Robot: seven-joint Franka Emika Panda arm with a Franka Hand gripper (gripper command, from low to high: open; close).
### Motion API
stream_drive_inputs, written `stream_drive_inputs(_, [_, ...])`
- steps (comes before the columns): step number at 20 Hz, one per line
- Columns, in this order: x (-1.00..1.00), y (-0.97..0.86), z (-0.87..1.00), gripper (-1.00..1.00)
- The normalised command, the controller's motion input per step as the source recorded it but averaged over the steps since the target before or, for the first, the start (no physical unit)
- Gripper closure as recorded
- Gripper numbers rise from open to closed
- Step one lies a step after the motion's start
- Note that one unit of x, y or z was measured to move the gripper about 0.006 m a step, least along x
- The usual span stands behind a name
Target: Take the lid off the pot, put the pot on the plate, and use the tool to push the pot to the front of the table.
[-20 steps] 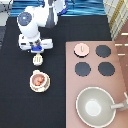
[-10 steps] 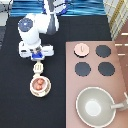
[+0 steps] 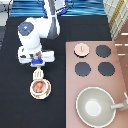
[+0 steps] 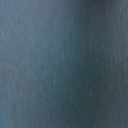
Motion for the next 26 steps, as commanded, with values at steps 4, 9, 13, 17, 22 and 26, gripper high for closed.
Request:
stream_drive_inputs(4, [-0.82,0.06,0.96,1.00])
stream_drive_inputs(9, [-1.00,-0.10,0.26,1.00])
stream_drive_inputs(13, [-1.00,-0.09,-0.47,1.00])
stream_drive_inputs(17, [-1.00,0.01,-0.69,1.00])
stream_drive_inputs(22, [-0.90,0.24,-0.68,1.00])
stream_drive_inputs(26, [-0.52,0.41,-0.24,1.00])
